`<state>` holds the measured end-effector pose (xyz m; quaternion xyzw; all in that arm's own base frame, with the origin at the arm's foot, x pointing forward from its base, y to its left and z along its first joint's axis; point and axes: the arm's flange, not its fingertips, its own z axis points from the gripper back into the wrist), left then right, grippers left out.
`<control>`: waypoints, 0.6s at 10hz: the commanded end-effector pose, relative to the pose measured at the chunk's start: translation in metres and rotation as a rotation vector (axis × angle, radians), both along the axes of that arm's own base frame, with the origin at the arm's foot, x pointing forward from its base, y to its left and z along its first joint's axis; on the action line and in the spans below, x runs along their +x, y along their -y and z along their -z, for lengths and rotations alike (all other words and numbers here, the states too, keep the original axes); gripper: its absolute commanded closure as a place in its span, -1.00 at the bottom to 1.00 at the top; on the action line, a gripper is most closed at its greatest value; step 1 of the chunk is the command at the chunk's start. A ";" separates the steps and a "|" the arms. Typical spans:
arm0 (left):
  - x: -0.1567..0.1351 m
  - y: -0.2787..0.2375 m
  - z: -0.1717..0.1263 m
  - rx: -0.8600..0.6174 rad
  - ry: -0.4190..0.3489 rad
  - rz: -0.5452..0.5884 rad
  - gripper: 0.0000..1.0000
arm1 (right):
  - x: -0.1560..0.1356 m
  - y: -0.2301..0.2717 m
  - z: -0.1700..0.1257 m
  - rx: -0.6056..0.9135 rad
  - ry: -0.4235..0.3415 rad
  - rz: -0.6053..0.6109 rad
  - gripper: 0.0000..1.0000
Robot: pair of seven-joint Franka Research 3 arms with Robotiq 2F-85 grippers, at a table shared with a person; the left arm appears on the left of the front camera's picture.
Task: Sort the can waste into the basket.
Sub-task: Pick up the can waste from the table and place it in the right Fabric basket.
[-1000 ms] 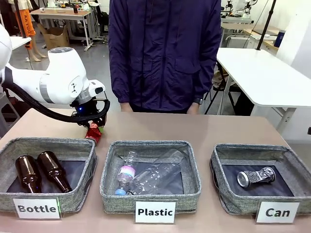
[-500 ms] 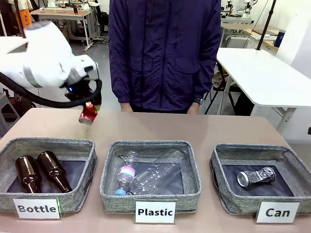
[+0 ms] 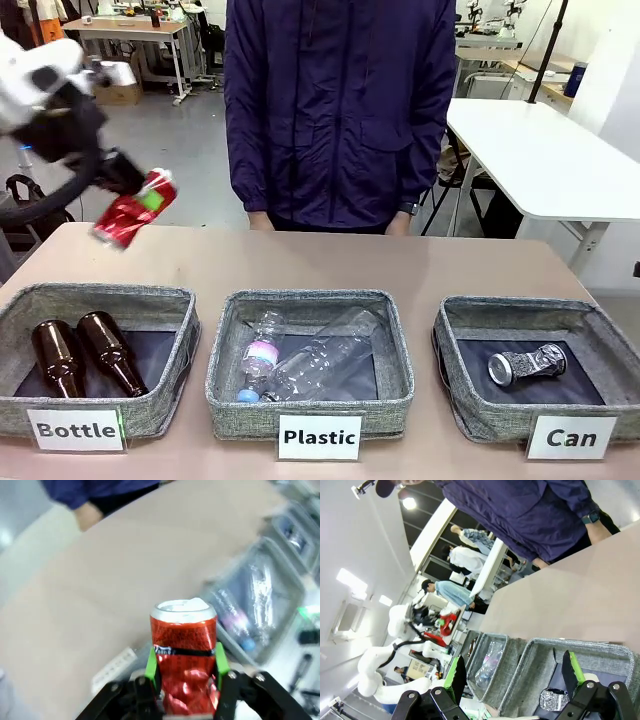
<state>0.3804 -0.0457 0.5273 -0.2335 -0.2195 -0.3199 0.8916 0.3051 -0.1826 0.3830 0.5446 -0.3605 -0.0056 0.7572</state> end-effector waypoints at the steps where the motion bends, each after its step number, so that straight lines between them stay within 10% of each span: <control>1: -0.064 -0.024 0.003 0.004 0.067 0.184 1.00 | 0.001 -0.001 -0.006 0.018 -0.004 0.007 -1.00; 4: -0.135 -0.020 0.019 0.025 0.344 0.465 1.00 | 0.001 -0.001 -0.006 0.018 -0.004 0.007 -1.00; 6: -0.139 -0.018 0.023 -0.007 0.353 0.482 1.00 | 0.001 -0.001 -0.006 0.018 -0.004 0.007 -1.00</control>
